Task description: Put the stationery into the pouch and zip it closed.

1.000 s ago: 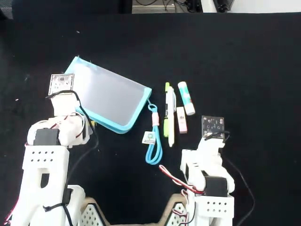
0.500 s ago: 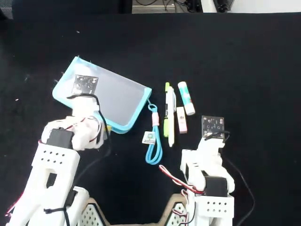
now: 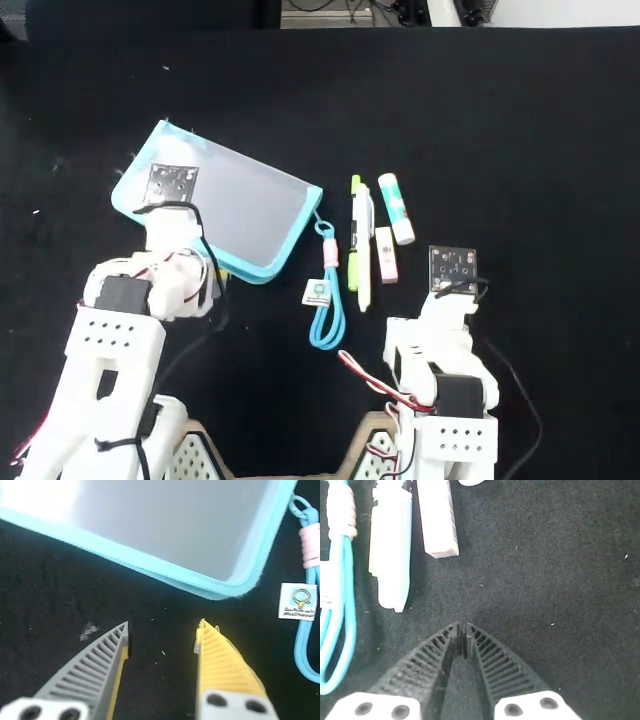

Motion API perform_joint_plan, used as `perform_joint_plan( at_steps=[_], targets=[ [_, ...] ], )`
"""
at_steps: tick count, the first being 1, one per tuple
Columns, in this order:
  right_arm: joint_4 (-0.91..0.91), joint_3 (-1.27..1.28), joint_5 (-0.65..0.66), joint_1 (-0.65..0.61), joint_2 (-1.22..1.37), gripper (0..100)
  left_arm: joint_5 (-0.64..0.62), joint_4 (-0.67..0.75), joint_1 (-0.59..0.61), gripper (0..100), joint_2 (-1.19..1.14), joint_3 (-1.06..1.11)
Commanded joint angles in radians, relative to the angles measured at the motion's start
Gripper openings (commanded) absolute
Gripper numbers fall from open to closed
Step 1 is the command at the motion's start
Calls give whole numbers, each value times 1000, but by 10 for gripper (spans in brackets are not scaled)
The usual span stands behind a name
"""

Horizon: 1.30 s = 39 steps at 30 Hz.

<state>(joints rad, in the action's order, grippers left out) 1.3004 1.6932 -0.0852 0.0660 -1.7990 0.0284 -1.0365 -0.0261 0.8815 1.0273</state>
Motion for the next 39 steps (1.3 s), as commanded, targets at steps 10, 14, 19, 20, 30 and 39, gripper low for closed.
perform_joint_plan(
  at_steps=[10, 14, 19, 20, 30, 39],
  targets=[
    [5, -8, -3, -5, -96, 12, 2, 11, 22, 217, -2, -10],
    [5, -8, -3, -5, -96, 12, 0, 11, 22, 217, -2, -10],
    [5, -8, -3, -5, -96, 12, -2, 11, 18, 217, -2, -10],
    [5, -8, -3, -5, -96, 12, -9, 11, 16, 218, -2, -10],
    [5, -8, -2, -11, -96, 15, -74, 54, 15, 219, -3, 24],
    [5, -8, -9, -11, -96, 12, -77, 66, 15, 262, -3, 25]
  ],
)
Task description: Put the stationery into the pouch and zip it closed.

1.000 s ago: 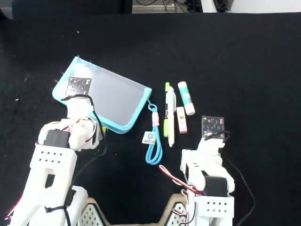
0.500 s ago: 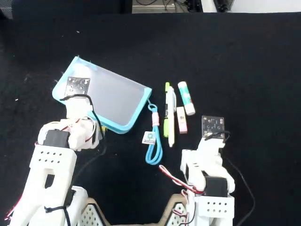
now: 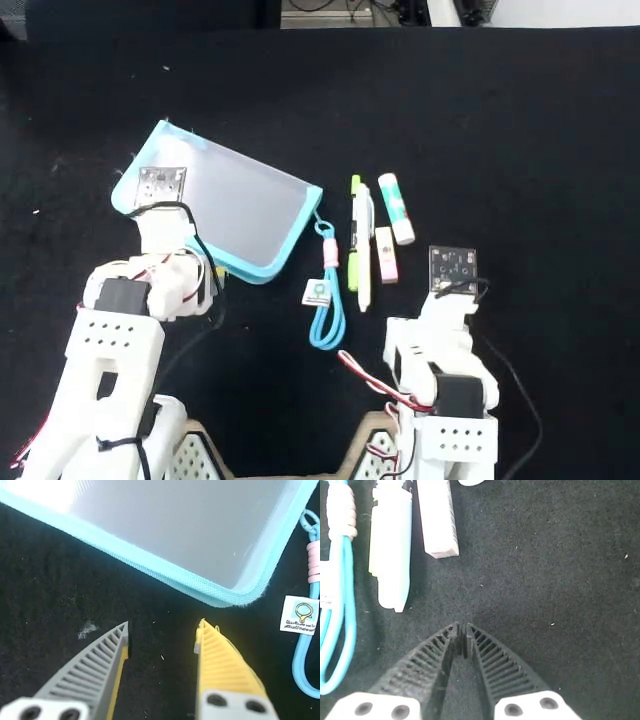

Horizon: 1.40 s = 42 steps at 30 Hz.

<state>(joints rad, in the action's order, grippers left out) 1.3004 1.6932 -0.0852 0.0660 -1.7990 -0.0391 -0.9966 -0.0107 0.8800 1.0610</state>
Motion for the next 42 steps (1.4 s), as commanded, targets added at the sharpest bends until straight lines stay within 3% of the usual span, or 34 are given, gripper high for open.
perform_joint_plan(
  at_steps=[1, 10, 19, 22, 32, 36, 39, 42],
  targets=[
    [5, -8, -9, -11, -96, 12, -9, 32, -1, 288, -2, -1],
    [5, -8, -8, -12, -96, 12, -5, 100, -1, 317, 9, 79],
    [5, -8, -6, -221, -96, 14, -9, 100, -1, 317, 9, 56],
    [-35, -27, 3, -224, -96, 15, -9, 100, 4, 317, 9, 62],
    [-345, -79, 431, -130, -96, 15, -9, 100, 7, 317, 9, 74],
    [-354, -182, 373, -135, -96, 40, -9, 100, 8, 317, 9, 74],
    [-253, -341, 345, -135, -94, 130, -9, 100, 8, 317, 9, 74],
    [-133, -516, 305, -135, -94, 118, -9, 100, 8, 317, 9, 76]
  ],
)
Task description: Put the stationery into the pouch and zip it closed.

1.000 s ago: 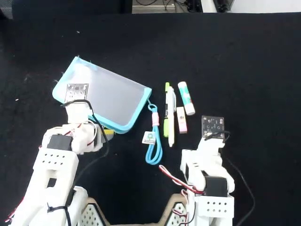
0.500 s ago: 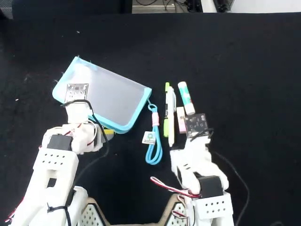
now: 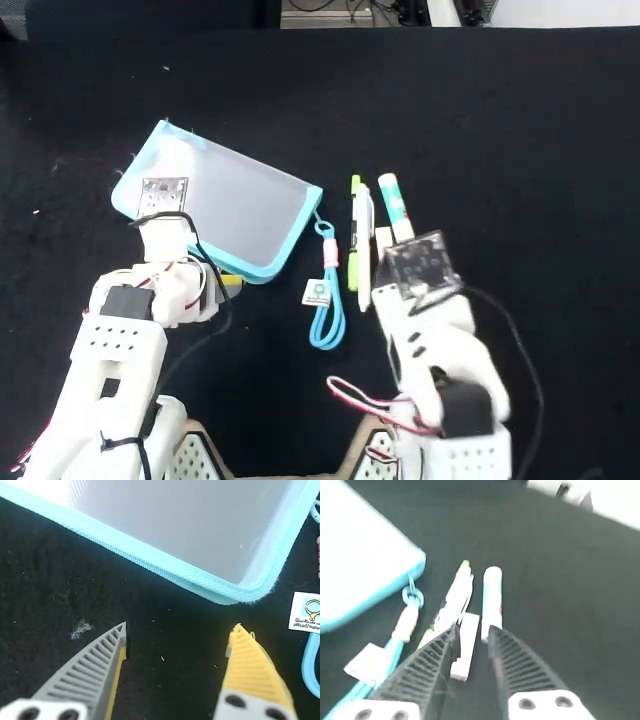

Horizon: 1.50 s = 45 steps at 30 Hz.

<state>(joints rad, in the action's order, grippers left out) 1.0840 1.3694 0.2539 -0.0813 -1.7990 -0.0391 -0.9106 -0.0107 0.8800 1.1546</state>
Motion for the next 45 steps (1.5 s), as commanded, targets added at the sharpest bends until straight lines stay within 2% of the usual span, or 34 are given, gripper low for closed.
perform_joint_plan(
  at_steps=[1, 6, 11, 18, 22, 26, 30, 35, 45],
  targets=[
    [107, -239, -48, 12, -93, 110, -9, 14, 8, 317, 9, -18],
    [132, -335, -66, -17, -48, 106, -9, 14, 8, 317, 9, -18],
    [17, -314, -72, -97, 168, 106, -9, 14, 7, 317, 9, -18],
    [-98, -354, -265, -218, 642, 106, -6, 55, 8, 317, 11, 18],
    [-313, -309, -342, -242, 792, 106, -3, 69, 8, 272, 11, 25],
    [-423, -295, -341, -299, 917, 114, -5, 69, 19, 252, 11, 22],
    [-476, -320, -341, -307, 1063, 188, -9, 69, 61, 265, 11, 21],
    [-611, -349, -350, -299, 1273, 156, -6, 69, 67, 264, 11, 21],
    [-621, -476, -344, -293, 1537, 156, -5, 71, 65, 264, 11, 19]
  ],
)
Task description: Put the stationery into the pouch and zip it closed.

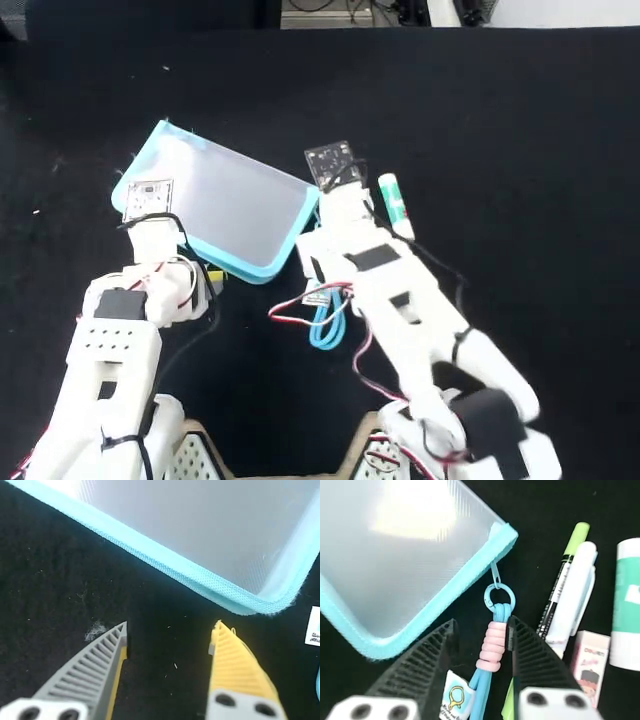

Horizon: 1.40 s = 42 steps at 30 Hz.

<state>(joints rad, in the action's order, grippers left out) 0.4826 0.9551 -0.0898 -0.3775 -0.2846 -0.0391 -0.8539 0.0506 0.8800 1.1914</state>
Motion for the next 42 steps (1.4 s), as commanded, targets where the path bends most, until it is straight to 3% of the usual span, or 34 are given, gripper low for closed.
perform_joint_plan(
  at_steps=[1, 8, 25, 32, 42],
  targets=[
    [-20, -65, 2, 12, 28, 156, -3, 14, 4, 264, 11, -18],
    [-20, -62, 61, 32, 42, 156, -3, 14, 4, 264, 11, -18],
    [-35, -217, 69, 37, 274, 152, -3, 14, 4, 263, 11, -18],
    [-32, -229, 221, 34, 306, 155, -3, 12, 4, 262, 11, -18],
    [124, -378, 262, 37, 409, 150, -3, 9, 4, 262, 11, -18]
  ],
)
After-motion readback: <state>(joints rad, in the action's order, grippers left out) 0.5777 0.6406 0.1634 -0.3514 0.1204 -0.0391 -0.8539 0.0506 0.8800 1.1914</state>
